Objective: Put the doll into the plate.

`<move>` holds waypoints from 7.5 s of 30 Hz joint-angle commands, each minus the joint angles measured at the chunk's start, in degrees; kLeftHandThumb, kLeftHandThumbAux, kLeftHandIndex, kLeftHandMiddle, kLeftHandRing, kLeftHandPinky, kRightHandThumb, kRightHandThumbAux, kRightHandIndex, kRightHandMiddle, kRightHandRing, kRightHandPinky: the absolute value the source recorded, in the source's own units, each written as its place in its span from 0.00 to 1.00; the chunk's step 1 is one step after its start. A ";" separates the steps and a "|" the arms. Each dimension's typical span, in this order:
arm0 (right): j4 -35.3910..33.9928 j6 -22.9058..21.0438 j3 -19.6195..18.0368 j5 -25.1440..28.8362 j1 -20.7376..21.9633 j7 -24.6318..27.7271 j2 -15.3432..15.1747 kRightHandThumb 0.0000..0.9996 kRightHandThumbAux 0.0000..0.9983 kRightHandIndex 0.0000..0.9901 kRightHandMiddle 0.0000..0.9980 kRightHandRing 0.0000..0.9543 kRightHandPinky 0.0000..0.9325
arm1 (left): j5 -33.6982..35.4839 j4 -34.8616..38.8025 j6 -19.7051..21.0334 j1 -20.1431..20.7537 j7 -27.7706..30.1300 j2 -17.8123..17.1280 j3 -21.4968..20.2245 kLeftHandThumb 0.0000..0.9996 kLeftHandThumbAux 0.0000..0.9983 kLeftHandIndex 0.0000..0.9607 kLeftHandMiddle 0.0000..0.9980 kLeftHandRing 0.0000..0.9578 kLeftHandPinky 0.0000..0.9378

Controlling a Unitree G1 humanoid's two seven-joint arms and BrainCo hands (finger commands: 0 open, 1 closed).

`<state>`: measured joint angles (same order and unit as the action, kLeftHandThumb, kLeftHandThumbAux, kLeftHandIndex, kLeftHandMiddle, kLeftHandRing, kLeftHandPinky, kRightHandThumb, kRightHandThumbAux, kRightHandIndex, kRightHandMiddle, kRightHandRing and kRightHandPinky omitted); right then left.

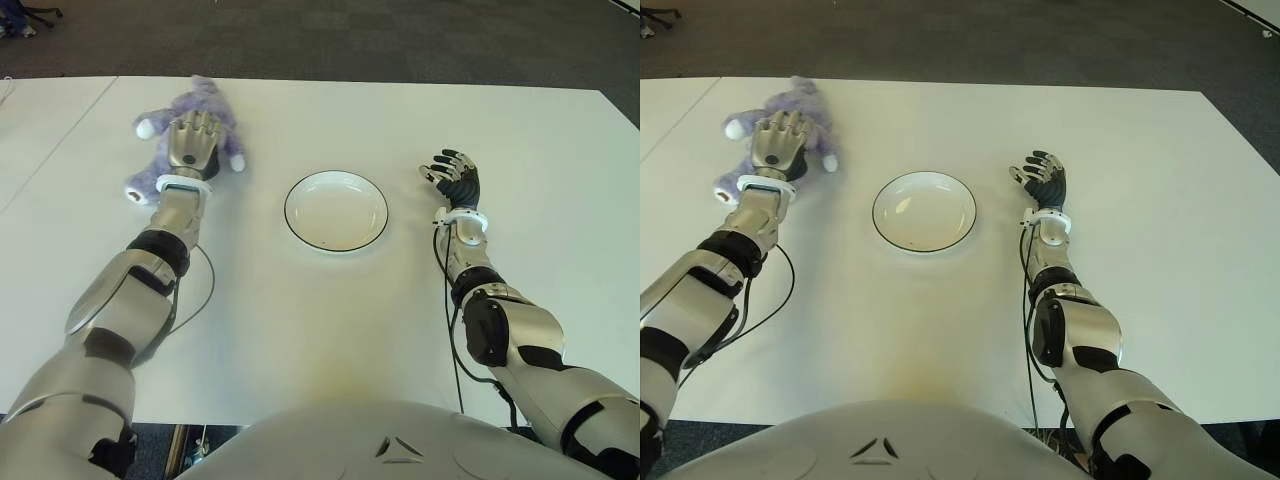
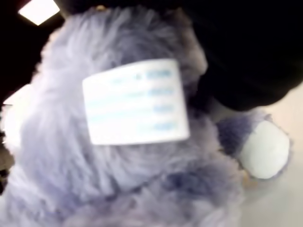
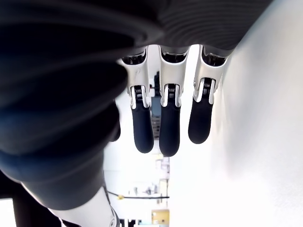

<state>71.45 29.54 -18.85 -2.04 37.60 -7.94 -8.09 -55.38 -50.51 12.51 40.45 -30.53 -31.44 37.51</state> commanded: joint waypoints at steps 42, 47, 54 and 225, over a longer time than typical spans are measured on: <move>6.46 -5.74 -0.12 0.21 -10.32 -0.89 3.15 0.17 0.91 0.28 0.33 0.36 0.36 | -12.40 50.96 -2.33 -19.28 12.48 -6.95 -8.68 0.85 0.67 0.41 0.55 0.84 0.88; 6.48 -5.81 -0.08 0.15 -10.30 -0.90 3.11 0.18 0.92 0.29 0.34 0.36 0.36 | -12.25 51.04 -2.80 -19.51 13.19 -6.55 -9.62 0.85 0.67 0.41 0.55 0.84 0.88; 6.48 -5.82 -0.61 0.73 -10.26 -0.11 3.07 0.20 0.93 0.30 0.34 0.36 0.35 | -12.25 51.39 -3.61 -19.71 13.14 -5.88 -10.62 0.85 0.67 0.41 0.55 0.84 0.88; 6.48 -5.61 1.12 -1.49 -10.61 -1.81 4.28 0.24 0.89 0.28 0.34 0.37 0.38 | 8.40 37.06 -34.53 -17.87 -13.87 -6.02 -35.15 0.00 0.30 0.00 0.01 0.00 0.00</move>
<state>71.38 29.74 -17.78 -3.86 37.27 -9.52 -8.03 -51.94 -8.87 -18.25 21.77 -43.45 -37.21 4.28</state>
